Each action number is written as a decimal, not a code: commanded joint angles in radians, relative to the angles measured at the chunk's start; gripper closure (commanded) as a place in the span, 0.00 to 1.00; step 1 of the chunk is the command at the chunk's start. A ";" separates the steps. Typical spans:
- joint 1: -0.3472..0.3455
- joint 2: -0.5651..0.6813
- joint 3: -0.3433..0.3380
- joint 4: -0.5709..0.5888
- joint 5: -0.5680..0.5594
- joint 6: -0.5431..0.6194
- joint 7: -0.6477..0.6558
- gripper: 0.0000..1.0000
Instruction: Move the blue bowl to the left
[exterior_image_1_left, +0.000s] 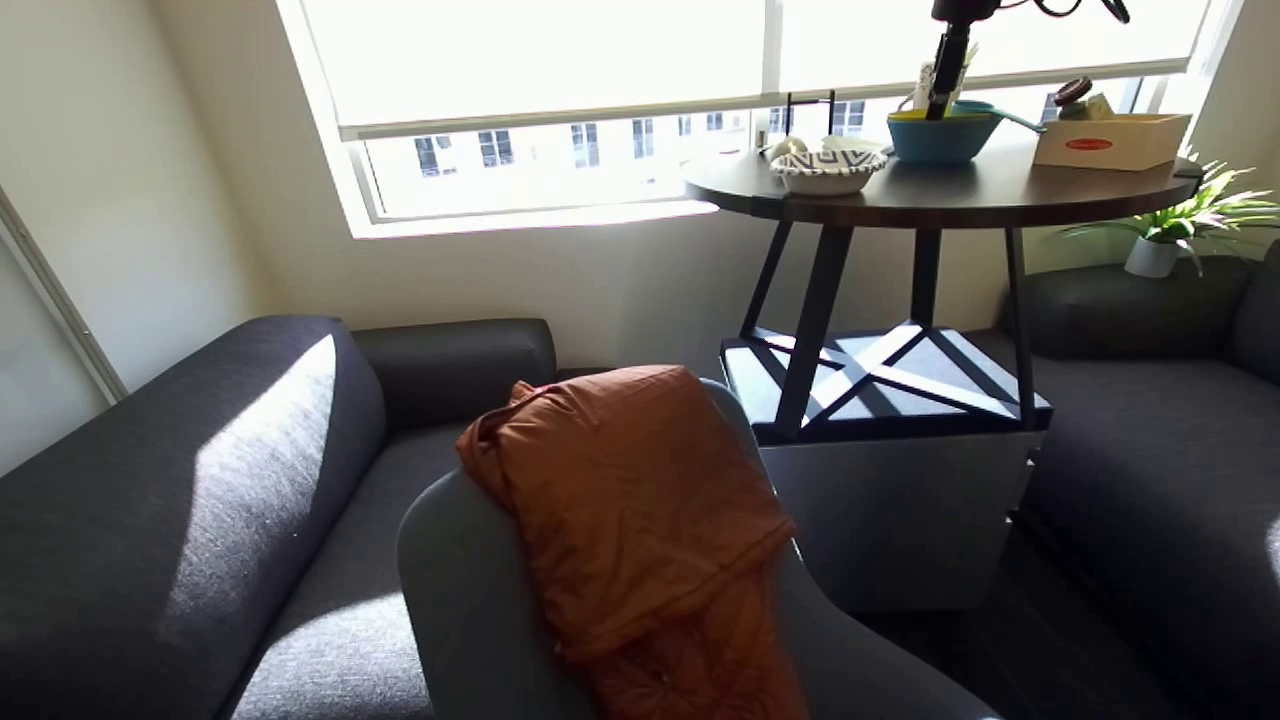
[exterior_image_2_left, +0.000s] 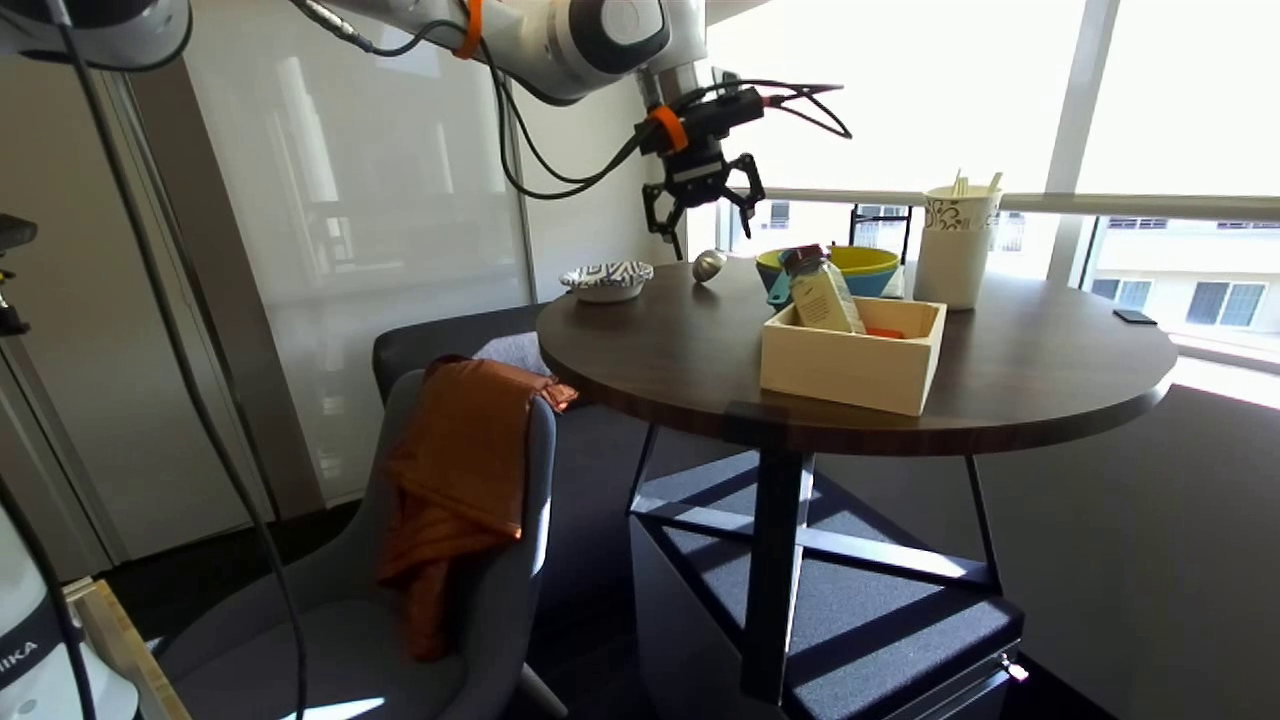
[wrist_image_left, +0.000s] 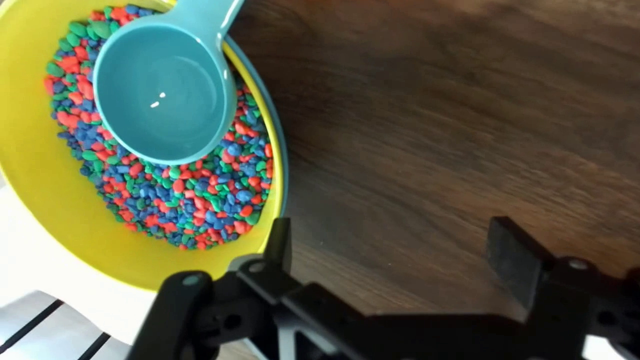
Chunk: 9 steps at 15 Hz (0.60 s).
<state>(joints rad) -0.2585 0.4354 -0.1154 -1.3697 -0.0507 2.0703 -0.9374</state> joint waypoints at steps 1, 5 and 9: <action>-0.021 0.029 0.019 0.044 0.016 -0.031 -0.018 0.00; -0.034 0.092 0.002 0.127 -0.025 -0.047 -0.039 0.00; -0.066 0.162 0.011 0.227 -0.010 -0.124 -0.079 0.04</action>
<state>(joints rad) -0.3005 0.5233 -0.1181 -1.2609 -0.0599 2.0241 -0.9778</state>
